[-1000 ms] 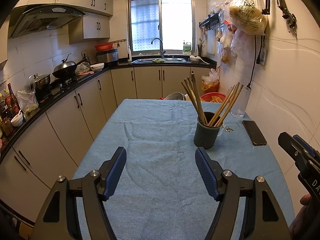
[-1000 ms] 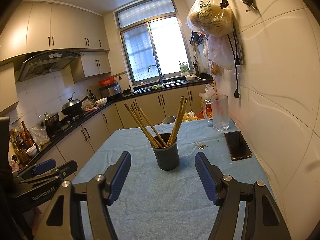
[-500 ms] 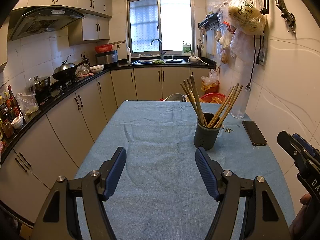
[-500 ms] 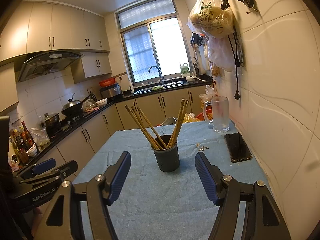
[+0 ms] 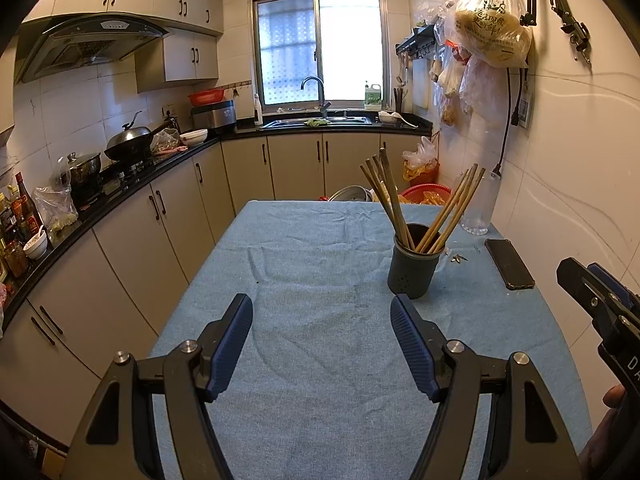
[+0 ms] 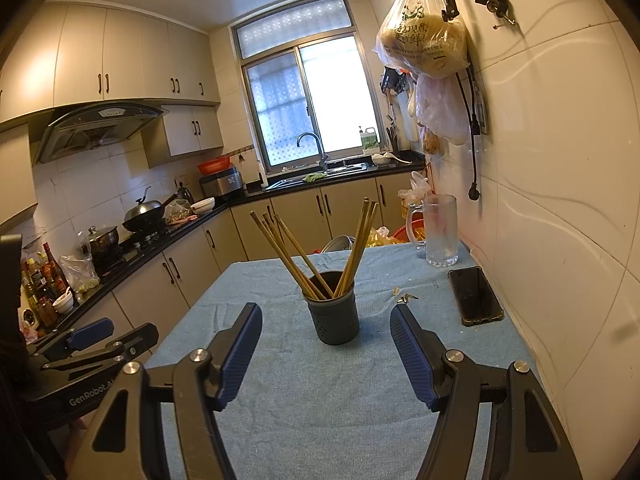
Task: Organize utensils
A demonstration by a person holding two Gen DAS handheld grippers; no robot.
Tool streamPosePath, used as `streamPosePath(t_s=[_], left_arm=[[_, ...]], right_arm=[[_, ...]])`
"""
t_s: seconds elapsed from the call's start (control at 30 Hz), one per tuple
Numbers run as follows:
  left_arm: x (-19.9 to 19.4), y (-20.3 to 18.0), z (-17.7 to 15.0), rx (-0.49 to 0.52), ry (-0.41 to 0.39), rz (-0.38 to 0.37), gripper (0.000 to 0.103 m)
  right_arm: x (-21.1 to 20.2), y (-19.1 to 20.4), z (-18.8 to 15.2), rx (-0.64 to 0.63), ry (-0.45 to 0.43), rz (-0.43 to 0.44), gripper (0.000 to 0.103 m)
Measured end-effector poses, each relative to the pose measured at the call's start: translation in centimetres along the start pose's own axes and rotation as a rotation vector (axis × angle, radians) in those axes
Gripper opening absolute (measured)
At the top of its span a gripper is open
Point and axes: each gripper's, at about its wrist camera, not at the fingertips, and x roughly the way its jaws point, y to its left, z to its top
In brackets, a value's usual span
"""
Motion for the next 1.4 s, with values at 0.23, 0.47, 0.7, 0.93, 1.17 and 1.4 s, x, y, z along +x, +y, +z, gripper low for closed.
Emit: streamPosePath(t_s=[0.23,0.47,0.7,0.93,1.17,1.4], left_arm=[[-0.22,0.04,0.00,0.005,0.003,0.006,0.074],[-0.23,0.03,-0.07,0.008,0.005,0.010,0.074],[-0.14,-0.08,-0.03,0.019,0.010,0.011,0.075],[-0.01,-0.09,-0.04,0.018,0.022,0.022,0.075],[0.09,-0.13,-0.12,0.015,0.030,0.007,0.075],[-0.13,-0.17,-0.23,0.018,0.016,0.016,0.075]], right_arm=[[0.03,0.06,-0.04,-0.001,0.000,0.000,0.070],[-0.05,-0.05,0.06,0.000,-0.003,0.000,0.070],[-0.04,-0.03,0.11,-0.001,-0.002,-0.003,0.070],[-0.14,-0.21,0.21,0.001,-0.002,-0.003,0.070],[-0.24,-0.16,0.21,0.002,-0.005,-0.006,0.070],[-0.20,0.13,-0.01,-0.003,-0.004,-0.008,0.070]])
